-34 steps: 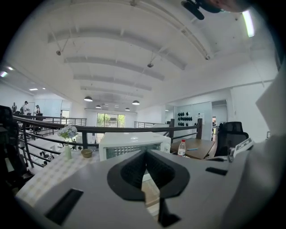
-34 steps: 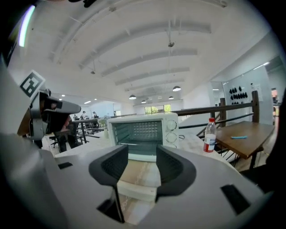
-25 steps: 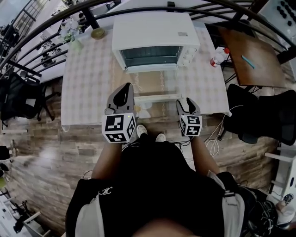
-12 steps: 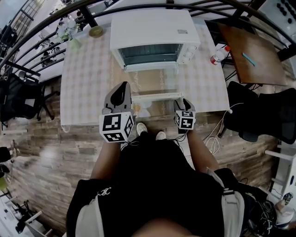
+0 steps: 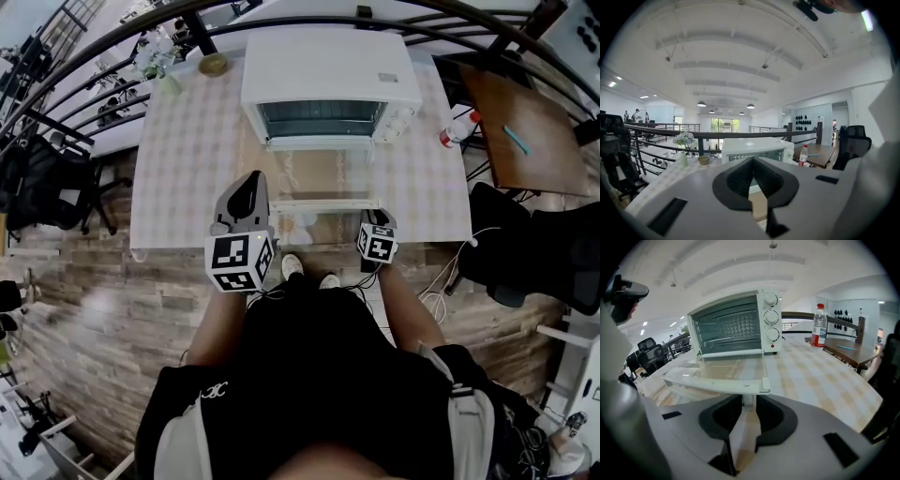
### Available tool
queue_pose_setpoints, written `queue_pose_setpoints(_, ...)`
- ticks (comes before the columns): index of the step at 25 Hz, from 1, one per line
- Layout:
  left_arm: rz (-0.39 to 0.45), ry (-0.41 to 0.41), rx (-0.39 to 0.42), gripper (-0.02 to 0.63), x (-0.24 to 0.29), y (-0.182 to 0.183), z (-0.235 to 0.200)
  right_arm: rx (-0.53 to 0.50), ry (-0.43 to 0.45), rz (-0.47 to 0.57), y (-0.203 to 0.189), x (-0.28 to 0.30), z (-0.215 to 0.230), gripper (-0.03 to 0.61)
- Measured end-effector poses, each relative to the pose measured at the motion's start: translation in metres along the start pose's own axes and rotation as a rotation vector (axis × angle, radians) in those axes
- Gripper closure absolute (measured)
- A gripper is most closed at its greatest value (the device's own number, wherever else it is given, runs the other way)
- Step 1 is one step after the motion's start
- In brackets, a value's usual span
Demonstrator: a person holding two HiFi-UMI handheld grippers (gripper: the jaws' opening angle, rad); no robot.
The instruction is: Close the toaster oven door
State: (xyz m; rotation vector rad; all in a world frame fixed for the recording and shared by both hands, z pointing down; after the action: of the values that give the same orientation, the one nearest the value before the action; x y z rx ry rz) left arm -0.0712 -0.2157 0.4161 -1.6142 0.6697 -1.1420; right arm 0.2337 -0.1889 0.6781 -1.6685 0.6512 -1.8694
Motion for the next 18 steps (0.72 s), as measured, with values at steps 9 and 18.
queue_pose_setpoints(9, 0.013, 0.002, -0.028, 0.6, 0.007, -0.001, -0.002, -0.02, 0.012, 0.115, 0.027, -0.025, -0.009, 0.509)
queue_pose_setpoints(18, 0.035, 0.002, -0.041, 0.6, 0.011, 0.002, -0.002, -0.043, 0.018, 0.309, 0.085, -0.056, -0.008, 0.508)
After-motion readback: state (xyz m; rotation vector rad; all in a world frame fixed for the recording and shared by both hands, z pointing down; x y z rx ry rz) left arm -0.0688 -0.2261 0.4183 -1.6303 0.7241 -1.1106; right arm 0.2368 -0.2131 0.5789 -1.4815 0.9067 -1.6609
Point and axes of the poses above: the fingertips, and each gripper's own axes: x forward along the fingers, z to its right, y out of its top, the point moved 10 cm from there along -x, backward along the fingers, and after that the axes turned 7 degrees about -z, right-handed, at the moved point
